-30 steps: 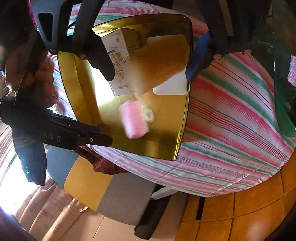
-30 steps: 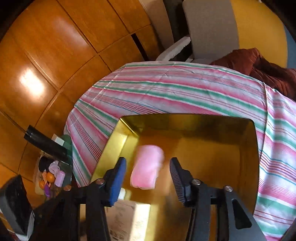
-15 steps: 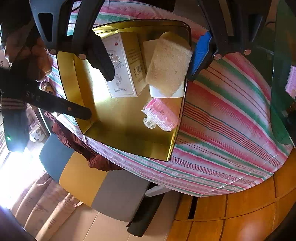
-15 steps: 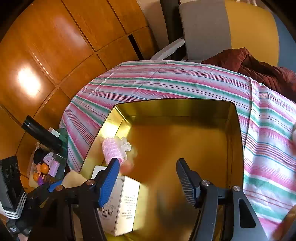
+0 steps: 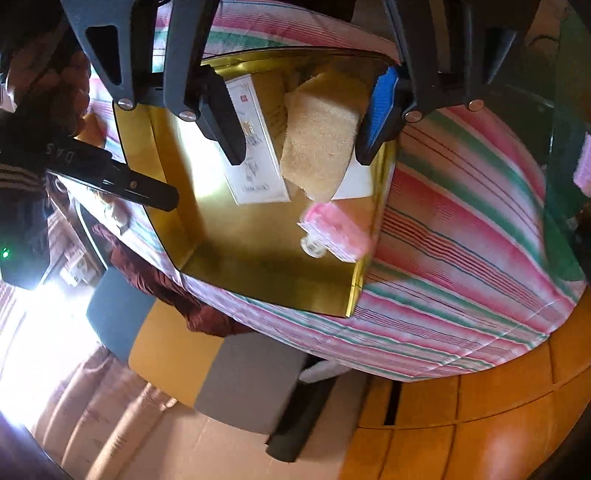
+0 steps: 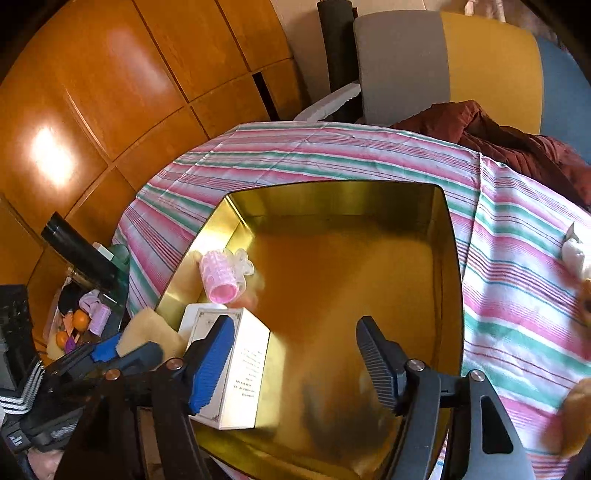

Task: Organize objects
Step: 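Withdraw both tools from the tray back toward the remaining items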

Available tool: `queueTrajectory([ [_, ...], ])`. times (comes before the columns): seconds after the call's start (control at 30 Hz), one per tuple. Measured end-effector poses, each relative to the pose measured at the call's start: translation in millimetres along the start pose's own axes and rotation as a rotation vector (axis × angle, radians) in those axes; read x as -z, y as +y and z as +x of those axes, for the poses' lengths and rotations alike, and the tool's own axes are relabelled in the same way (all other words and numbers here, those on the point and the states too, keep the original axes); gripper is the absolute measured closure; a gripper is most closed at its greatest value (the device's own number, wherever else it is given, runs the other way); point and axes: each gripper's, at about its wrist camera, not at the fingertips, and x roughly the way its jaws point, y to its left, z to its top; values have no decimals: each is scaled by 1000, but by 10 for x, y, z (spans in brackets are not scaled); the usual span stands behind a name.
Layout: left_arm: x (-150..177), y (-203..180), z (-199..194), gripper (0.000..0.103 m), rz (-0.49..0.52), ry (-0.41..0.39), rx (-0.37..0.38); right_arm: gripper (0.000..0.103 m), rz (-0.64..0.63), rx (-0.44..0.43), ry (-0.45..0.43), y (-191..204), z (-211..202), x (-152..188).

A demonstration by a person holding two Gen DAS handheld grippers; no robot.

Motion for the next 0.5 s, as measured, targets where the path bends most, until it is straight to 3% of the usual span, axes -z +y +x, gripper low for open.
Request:
queueTrajectory([
  [0.17, -23, -28, -57, 38, 8, -11, -58, 32, -10, 14, -20, -6, -79, 55],
  [0.5, -122, -165, -488, 38, 60, -163, -238, 21, -68, 84, -79, 111, -213, 187],
])
